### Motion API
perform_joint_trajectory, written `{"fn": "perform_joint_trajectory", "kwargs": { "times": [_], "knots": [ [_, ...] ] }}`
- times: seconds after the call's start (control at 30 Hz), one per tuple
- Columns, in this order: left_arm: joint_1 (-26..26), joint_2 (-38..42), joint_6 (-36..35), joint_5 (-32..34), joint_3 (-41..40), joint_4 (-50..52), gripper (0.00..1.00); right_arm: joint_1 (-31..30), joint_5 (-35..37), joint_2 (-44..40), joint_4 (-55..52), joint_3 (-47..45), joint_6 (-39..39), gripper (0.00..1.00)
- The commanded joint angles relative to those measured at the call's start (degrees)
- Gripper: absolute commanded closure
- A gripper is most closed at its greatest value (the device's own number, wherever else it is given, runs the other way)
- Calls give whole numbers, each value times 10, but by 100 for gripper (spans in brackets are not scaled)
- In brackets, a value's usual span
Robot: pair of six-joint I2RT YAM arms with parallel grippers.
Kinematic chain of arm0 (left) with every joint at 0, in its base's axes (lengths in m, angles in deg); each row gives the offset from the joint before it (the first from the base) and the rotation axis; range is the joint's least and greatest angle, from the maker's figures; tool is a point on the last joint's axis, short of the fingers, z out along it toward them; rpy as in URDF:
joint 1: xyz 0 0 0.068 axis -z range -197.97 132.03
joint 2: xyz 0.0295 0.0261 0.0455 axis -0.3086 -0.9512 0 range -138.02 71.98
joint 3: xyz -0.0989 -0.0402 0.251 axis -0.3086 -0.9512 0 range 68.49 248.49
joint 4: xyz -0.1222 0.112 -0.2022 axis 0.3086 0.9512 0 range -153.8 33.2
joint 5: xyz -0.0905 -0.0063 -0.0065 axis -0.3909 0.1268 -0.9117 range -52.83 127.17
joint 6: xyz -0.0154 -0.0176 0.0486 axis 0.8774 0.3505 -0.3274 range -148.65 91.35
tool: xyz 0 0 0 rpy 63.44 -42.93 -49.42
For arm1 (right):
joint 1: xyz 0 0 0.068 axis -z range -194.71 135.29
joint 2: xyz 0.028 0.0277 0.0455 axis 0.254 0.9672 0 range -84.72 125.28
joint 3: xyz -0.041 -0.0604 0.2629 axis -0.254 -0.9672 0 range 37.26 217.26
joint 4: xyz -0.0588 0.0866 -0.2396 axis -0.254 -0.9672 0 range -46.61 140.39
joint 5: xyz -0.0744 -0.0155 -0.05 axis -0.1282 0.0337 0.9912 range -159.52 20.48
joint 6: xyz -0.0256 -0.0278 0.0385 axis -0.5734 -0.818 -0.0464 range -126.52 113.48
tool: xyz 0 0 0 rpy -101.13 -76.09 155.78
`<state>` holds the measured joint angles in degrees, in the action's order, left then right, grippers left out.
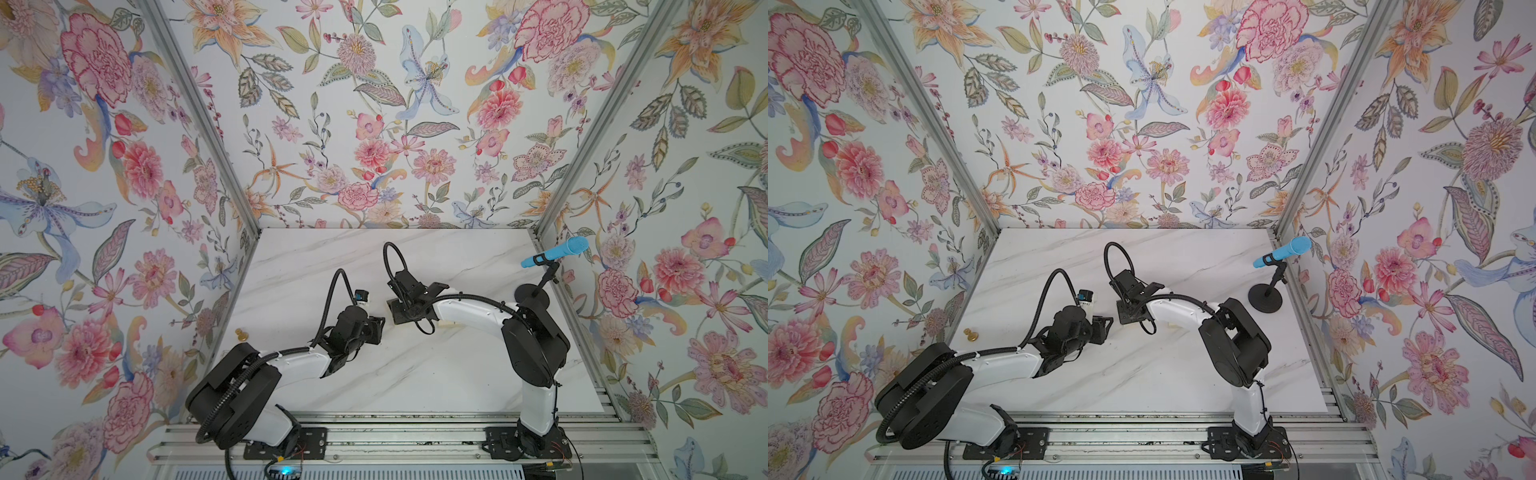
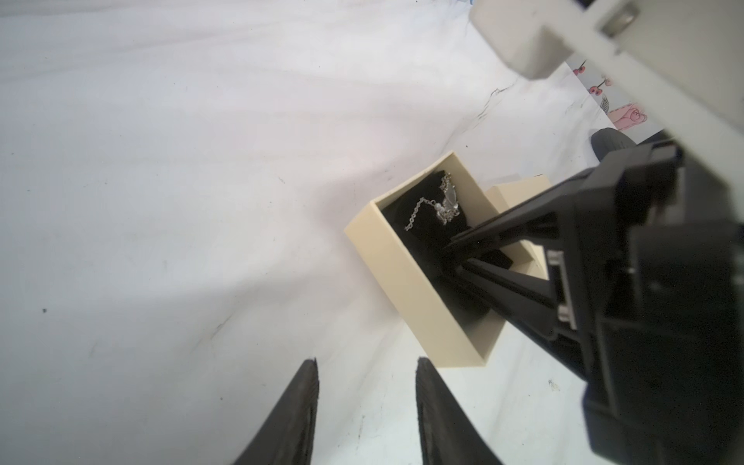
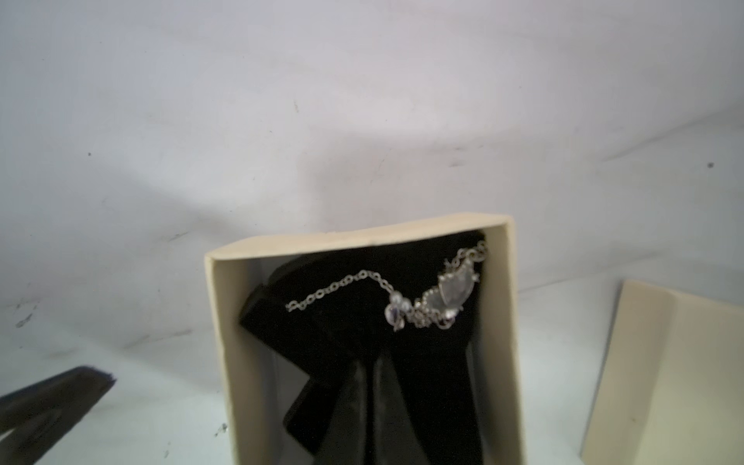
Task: Take the necklace out of the lift-off lid jewelry box
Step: Take out the inner lining from the jewelry box.
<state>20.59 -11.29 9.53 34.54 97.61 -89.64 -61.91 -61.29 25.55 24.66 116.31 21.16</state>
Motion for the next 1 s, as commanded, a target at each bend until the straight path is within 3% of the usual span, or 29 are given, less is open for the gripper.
{"fn": "perform_joint_trajectory", "kwargs": {
  "times": [0.0, 0.4, 0.73, 0.97],
  "knots": [
    [-7, -11, -2, -9, -10, -33, 54, -3, 10, -16, -3, -11, -2, 100],
    [-7, -97, 16, -47, -9, -136, 35, -11, -4, -9, 2, -23, 4, 100],
    [-8, -138, 20, -55, -2, -153, 32, -12, -23, -7, 11, -31, 7, 100],
    [-13, -121, 16, -52, -13, -146, 31, -8, -8, -32, 10, -38, 7, 100]
  ]
}}
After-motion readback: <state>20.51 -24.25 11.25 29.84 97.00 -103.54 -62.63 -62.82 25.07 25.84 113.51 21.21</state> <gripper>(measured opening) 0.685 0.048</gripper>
